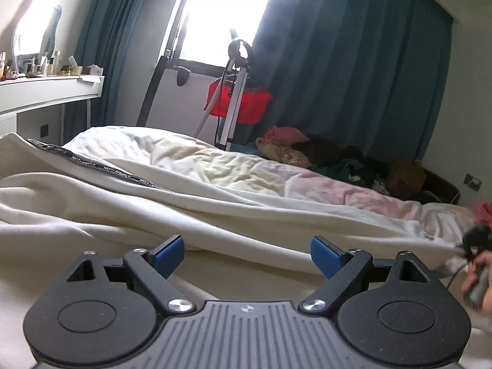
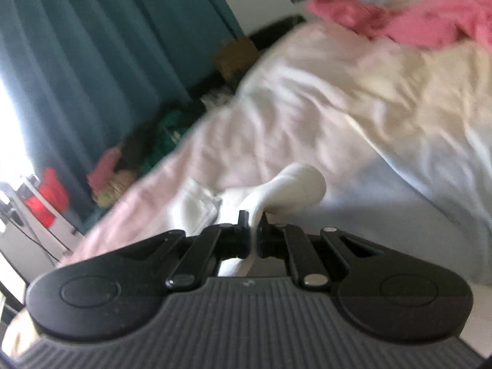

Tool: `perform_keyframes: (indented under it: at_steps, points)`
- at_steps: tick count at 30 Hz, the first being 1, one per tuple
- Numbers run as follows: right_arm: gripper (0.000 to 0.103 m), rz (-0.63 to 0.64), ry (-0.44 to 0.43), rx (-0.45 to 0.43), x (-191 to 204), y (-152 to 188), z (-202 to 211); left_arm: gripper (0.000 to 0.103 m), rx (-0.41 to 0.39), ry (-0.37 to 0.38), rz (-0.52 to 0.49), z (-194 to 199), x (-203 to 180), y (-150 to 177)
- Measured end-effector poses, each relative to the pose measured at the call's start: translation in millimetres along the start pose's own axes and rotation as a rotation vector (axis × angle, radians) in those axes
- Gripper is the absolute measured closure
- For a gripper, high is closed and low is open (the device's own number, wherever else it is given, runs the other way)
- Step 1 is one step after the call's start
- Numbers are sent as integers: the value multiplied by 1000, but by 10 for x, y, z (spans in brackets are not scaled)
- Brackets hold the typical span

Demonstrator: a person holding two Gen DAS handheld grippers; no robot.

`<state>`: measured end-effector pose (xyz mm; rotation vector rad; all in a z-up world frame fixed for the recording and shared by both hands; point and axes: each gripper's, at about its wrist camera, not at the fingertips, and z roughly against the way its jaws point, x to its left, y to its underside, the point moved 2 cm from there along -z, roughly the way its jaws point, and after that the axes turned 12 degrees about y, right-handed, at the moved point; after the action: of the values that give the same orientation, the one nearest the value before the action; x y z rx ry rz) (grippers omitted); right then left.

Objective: Fold clothes

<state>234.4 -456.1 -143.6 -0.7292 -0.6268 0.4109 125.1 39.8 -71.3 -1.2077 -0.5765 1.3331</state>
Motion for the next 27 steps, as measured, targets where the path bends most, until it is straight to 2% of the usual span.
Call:
perform_keyframes:
  at_steps: [4, 8, 11, 13, 14, 16, 18, 19, 22, 27]
  points:
    - [95, 122, 44, 26, -41, 211, -9, 12, 33, -5, 16, -50, 28, 40]
    - [92, 264, 84, 2, 110, 271, 264, 12, 64, -17, 8, -72, 24, 81]
    - [91, 295, 74, -9, 120, 240, 578, 12, 54, -36, -32, -41, -32, 90]
    - [90, 336, 20, -15, 111, 249, 864, 12, 52, -44, -41, 5, -67, 94]
    - [86, 361, -12, -16, 108, 261, 1011, 12, 55, -37, -28, 43, -77, 104]
    - [67, 408, -76, -20, 98, 288, 1309, 12, 50, -27, -17, 119, -130, 115]
    - [32, 436, -146, -31, 62, 343, 1628, 12, 37, -32, -54, 198, -237, 98]
    - [26, 448, -179, -30, 41, 382, 1782, 12, 32, -36, -70, 236, -290, 80]
    - [24, 504, -291, -19, 13, 503, 2207, 12, 16, -47, -117, 353, -445, 30]
    - [24, 566, -392, -52, -11, 659, 2700, 11, -1, -60, -169, 576, -623, 46]
